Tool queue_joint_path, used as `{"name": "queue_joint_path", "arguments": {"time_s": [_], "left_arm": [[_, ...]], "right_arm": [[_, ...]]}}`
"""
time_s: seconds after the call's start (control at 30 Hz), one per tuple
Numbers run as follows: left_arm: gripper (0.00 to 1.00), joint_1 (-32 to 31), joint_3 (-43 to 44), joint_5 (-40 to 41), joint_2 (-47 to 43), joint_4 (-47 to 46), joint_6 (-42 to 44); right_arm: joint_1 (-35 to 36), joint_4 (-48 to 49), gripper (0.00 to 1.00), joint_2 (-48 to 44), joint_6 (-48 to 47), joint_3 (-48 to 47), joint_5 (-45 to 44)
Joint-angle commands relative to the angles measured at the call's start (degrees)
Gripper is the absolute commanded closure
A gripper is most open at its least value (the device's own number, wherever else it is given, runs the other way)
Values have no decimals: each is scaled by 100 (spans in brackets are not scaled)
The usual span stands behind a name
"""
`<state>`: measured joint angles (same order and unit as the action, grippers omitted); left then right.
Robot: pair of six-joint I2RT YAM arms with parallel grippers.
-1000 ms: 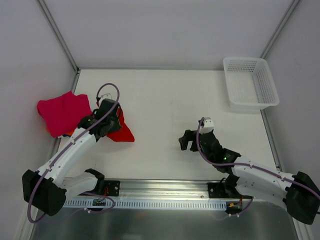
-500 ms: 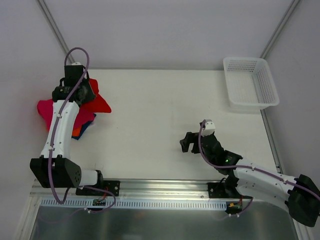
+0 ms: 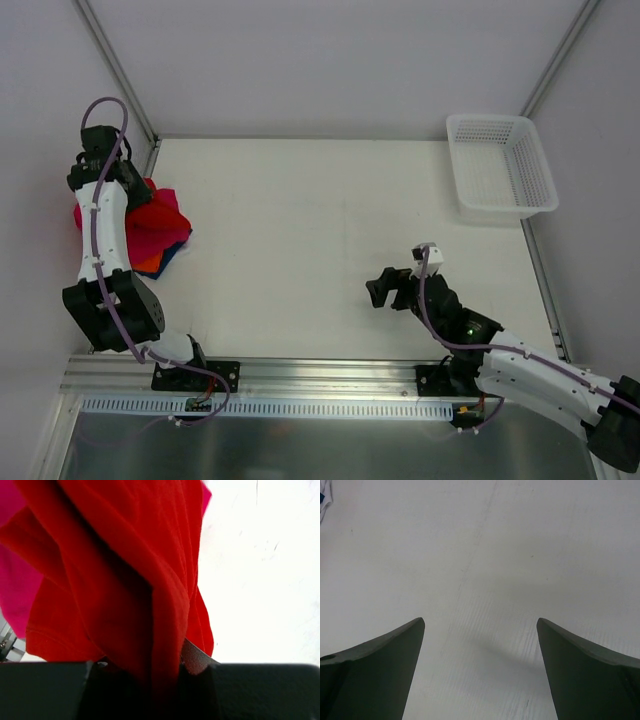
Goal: Fold and stack the t-shirts
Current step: Neatly place the folded tshirt to the corner
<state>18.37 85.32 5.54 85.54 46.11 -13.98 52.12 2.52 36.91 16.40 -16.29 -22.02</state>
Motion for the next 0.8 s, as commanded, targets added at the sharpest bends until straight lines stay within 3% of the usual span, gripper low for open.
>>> {"name": "queue_joint_path", "arguments": {"time_s": [0.0,0.27,0.4,0.53,0.77], "left_arm": [[100,211,731,-527,226,-93,62],[100,307,2144,-1615,1033,65,141],[100,439,2454,-1969,1518,74,132],[100,571,2113,-1452,1703,74,18],[100,905,682,-749,1406,74,-246]], "right_arm": [[35,-409,1,-323,-181,-14,-171],[27,-709,0,-333,-111,-84,-250],[35,-727,0,-228,-85,-154,-250],[44,-868,1,-184,-128,-269,-303],[44,-710,0,-122,-269,-409,-215]]}}
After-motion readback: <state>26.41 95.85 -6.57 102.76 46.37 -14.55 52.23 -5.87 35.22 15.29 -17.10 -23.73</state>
